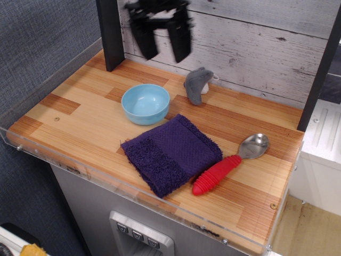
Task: Put bowl behind towel
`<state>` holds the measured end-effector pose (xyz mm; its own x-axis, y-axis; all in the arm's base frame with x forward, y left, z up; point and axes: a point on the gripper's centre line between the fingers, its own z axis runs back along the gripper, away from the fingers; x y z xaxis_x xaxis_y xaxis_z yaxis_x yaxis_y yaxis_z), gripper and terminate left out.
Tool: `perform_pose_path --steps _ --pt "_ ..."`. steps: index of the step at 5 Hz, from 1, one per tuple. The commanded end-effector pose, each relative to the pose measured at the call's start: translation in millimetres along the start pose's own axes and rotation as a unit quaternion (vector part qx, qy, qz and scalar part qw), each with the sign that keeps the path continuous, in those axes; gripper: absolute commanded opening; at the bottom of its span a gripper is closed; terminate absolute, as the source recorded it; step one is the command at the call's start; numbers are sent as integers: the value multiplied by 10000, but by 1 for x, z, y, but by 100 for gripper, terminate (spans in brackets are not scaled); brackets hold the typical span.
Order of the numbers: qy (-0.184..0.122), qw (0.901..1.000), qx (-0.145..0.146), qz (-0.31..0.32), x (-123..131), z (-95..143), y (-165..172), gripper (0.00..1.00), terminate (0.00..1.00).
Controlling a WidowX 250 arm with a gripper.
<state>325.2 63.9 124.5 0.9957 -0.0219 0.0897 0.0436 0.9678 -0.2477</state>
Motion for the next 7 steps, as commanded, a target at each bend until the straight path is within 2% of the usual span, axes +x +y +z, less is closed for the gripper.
perform_pose_path --steps 1,2,4,5,7 --pt "-672 9866 81 1487 -23 34 35 100 0" --pt "-579 9838 -122 1694 -29 23 45 100 0" --pt "-414 9834 51 1766 -34 0 51 100 0" --pt "-472 9825 167 1795 -33 -9 58 100 0" --pt "-600 9707 159 2319 -22 -38 66 100 0"
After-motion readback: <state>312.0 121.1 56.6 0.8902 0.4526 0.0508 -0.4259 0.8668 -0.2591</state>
